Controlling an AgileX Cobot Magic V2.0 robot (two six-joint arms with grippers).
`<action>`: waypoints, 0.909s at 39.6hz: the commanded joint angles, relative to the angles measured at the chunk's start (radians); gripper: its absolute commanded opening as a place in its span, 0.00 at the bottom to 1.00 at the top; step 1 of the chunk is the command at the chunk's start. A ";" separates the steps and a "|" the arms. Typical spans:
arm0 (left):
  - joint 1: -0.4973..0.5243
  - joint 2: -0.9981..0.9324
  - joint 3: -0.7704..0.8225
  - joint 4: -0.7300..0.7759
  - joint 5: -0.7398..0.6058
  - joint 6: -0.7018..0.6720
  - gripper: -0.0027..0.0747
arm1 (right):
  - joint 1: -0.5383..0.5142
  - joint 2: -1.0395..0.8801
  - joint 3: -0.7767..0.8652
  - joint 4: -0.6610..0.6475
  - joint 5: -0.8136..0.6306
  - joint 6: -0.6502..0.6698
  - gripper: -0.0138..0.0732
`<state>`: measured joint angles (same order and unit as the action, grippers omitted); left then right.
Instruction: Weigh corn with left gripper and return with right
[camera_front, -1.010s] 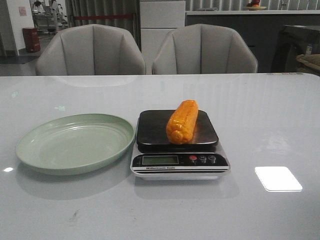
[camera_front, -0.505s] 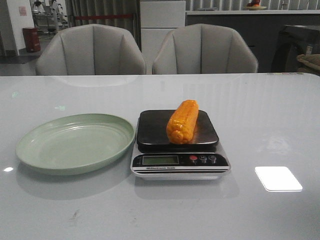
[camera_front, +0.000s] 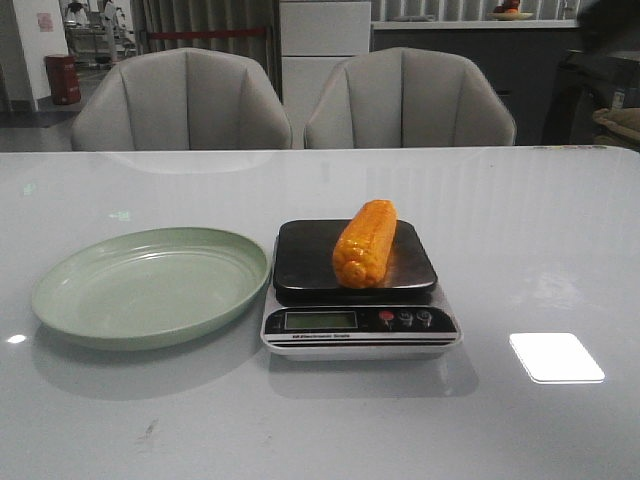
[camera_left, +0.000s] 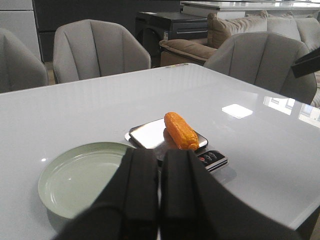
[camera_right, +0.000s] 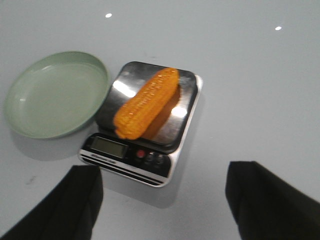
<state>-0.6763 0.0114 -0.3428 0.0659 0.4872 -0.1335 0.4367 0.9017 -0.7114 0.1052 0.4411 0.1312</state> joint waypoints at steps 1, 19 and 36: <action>0.002 0.010 -0.025 0.001 -0.077 0.001 0.18 | 0.040 0.119 -0.127 0.043 -0.021 0.000 0.86; 0.002 0.010 -0.025 0.001 -0.077 0.001 0.18 | 0.102 0.635 -0.541 0.025 0.171 0.215 0.86; 0.002 0.010 -0.025 0.001 -0.077 0.001 0.18 | 0.109 0.910 -0.785 -0.142 0.388 0.585 0.86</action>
<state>-0.6763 0.0114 -0.3428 0.0659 0.4872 -0.1335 0.5409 1.8236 -1.4397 -0.0087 0.8139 0.6720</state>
